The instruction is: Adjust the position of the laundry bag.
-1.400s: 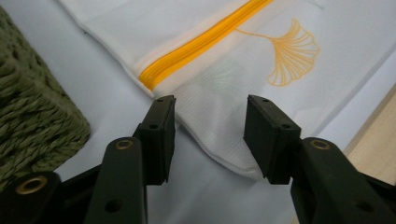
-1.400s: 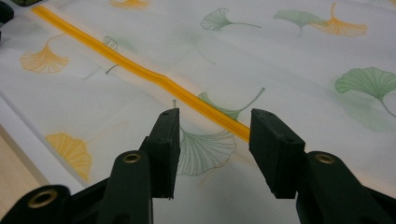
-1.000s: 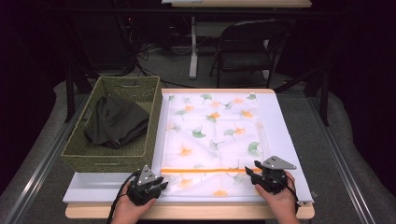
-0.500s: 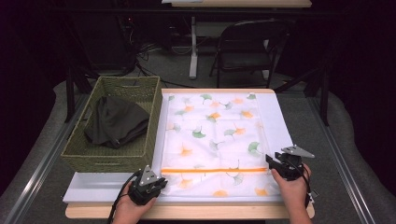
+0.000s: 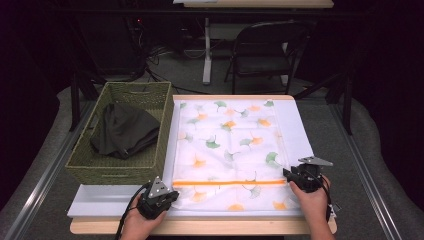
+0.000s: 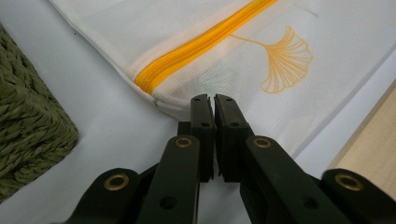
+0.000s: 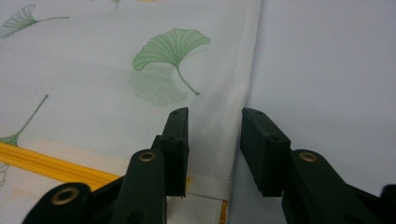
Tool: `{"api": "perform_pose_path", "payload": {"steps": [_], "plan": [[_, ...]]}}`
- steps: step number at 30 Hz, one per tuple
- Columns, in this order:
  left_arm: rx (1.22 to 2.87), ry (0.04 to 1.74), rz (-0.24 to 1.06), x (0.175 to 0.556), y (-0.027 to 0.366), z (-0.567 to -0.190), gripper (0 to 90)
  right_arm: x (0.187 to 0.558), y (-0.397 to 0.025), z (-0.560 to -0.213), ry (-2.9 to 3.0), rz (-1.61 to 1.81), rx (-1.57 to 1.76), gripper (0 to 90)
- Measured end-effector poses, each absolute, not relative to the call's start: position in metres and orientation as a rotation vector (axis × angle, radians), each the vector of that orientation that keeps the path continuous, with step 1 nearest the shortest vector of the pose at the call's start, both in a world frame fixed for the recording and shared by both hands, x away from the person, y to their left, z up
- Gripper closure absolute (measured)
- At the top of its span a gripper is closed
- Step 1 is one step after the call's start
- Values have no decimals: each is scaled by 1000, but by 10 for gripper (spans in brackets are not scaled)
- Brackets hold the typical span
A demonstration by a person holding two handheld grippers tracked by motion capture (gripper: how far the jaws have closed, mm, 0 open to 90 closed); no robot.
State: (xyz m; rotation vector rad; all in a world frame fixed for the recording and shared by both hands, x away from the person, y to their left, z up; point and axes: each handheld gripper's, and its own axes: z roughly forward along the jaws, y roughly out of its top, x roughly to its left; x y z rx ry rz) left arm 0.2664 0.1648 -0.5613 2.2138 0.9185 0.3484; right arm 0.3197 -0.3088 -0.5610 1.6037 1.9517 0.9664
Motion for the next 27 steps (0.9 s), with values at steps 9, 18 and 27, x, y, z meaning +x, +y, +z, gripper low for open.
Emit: {"api": "perform_pose_path", "payload": {"steps": [9, 18, 27], "plan": [[2212, 920, 350, 267, 165, -561, 880, 320, -307, -561, 1968, 971, 1585, 687], [2208, 917, 339, 268, 165, -562, 891, 320, -309, -560, 1996, 1008, 1547, 869], [2212, 916, 333, 268, 167, -561, 892, 317, -311, -558, 1987, 1030, 1545, 887]]}}
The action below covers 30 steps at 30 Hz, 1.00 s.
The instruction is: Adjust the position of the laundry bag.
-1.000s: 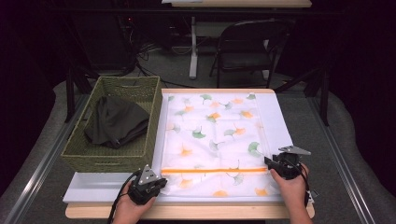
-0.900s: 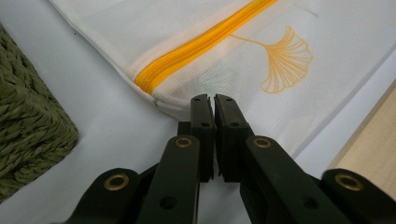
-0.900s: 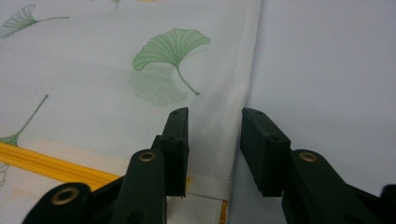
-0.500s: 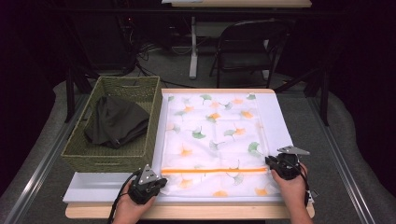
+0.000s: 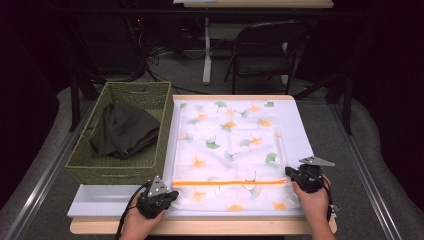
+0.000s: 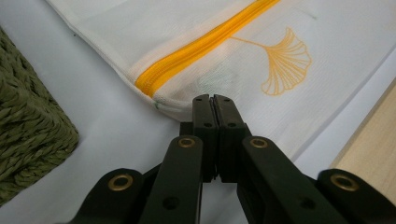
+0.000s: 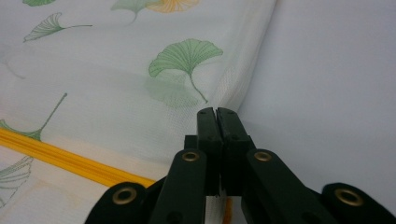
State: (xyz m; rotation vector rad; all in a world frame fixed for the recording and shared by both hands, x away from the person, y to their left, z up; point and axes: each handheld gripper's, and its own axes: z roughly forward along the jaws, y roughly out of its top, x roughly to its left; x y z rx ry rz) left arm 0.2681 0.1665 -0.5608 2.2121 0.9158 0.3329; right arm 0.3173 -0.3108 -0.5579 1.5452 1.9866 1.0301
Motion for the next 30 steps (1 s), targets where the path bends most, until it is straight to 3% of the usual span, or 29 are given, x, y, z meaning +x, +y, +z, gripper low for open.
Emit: {"api": "perform_pose_path", "payload": {"steps": [30], "plan": [[2188, 913, 302, 252, 179, -546, 894, 299, -307, -549, 2025, 1067, 1490, 891]]}}
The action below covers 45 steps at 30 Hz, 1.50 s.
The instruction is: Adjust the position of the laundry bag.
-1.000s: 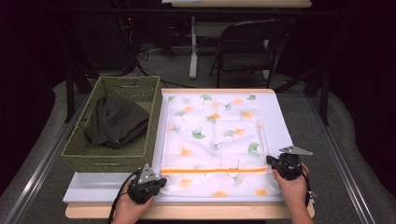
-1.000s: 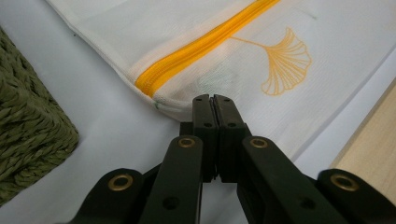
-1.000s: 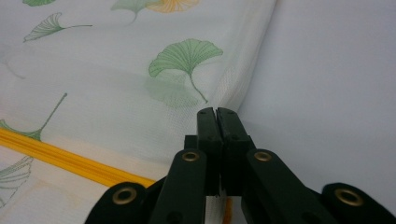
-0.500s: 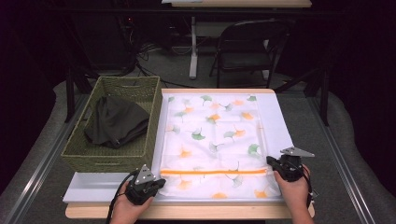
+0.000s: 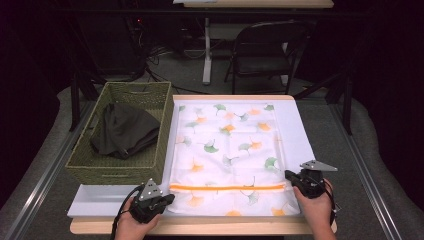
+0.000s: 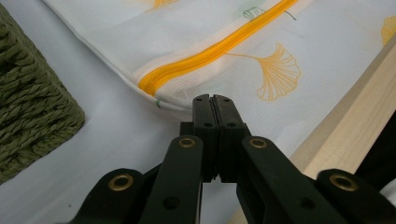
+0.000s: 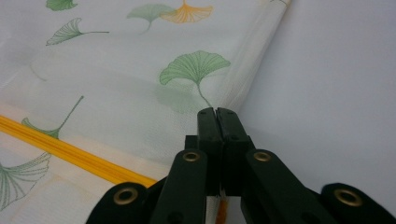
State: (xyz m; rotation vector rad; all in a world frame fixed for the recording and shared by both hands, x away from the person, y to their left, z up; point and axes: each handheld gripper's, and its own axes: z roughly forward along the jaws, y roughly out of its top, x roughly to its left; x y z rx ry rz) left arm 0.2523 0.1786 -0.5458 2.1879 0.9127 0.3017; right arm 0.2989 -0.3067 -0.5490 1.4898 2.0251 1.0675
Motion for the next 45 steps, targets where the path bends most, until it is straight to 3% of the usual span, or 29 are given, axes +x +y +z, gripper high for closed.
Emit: {"api": "perform_pose_path", "payload": {"steps": [34, 37, 45], "plan": [[2217, 938, 252, 235, 180, -549, 886, 287, -306, -549, 2072, 1038, 1565, 880], [2220, 948, 237, 235, 180, -549, 866, 287, -306, -549, 2079, 1025, 1565, 861], [2186, 964, 232, 238, 184, -542, 699, 286, -303, -547, 2087, 1013, 1547, 760]]}}
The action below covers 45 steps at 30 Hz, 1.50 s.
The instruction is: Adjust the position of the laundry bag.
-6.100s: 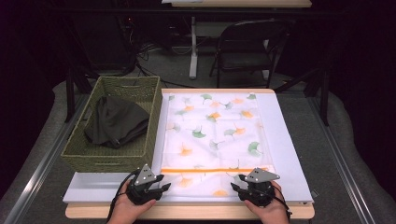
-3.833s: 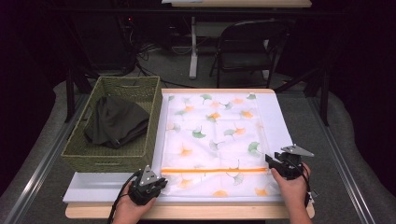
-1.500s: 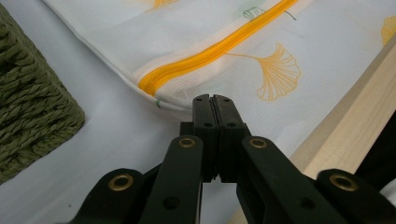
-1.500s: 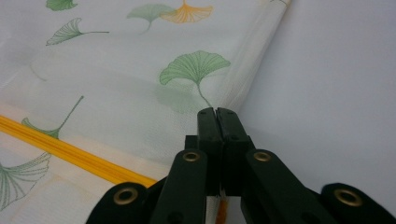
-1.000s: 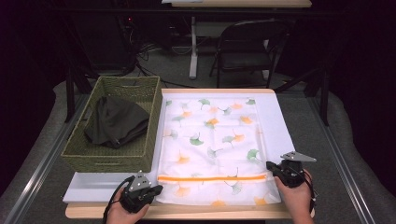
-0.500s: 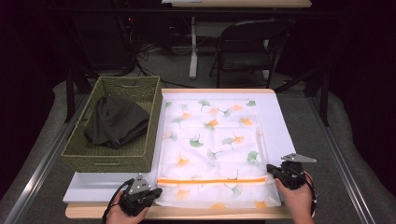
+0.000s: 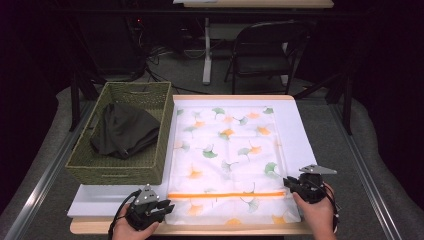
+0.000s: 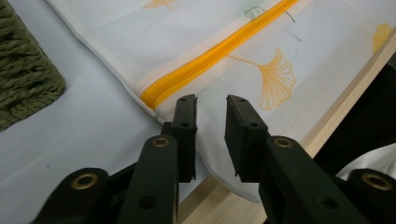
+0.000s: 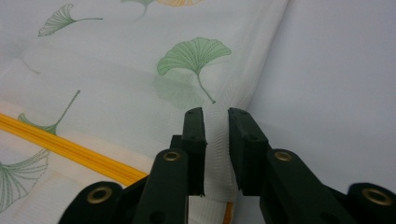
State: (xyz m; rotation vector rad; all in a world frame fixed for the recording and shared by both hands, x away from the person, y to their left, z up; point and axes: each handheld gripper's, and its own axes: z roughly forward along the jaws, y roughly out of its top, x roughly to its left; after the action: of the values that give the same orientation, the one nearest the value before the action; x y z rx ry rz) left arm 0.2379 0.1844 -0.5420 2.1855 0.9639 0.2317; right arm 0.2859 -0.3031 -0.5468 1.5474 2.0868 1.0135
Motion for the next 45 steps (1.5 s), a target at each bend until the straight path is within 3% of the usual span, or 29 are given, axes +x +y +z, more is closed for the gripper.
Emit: {"api": "perform_pose_path", "payload": {"steps": [7, 14, 28, 36, 45], "plan": [[2133, 999, 203, 248, 182, -527, 612, 284, -297, -541, 2091, 1005, 1530, 675], [2152, 983, 181, 255, 165, -514, 561, 284, -298, -536, 2081, 1038, 1536, 656], [2169, 922, 115, 284, 113, -498, 543, 282, -297, -533, 2051, 1080, 1571, 624], [2167, 902, 100, 300, 83, -492, 585, 279, -296, -532, 2077, 1072, 1558, 520], [2224, 818, 107, 310, 44, -486, 572, 280, -306, -532, 2064, 1086, 1614, 537]]}}
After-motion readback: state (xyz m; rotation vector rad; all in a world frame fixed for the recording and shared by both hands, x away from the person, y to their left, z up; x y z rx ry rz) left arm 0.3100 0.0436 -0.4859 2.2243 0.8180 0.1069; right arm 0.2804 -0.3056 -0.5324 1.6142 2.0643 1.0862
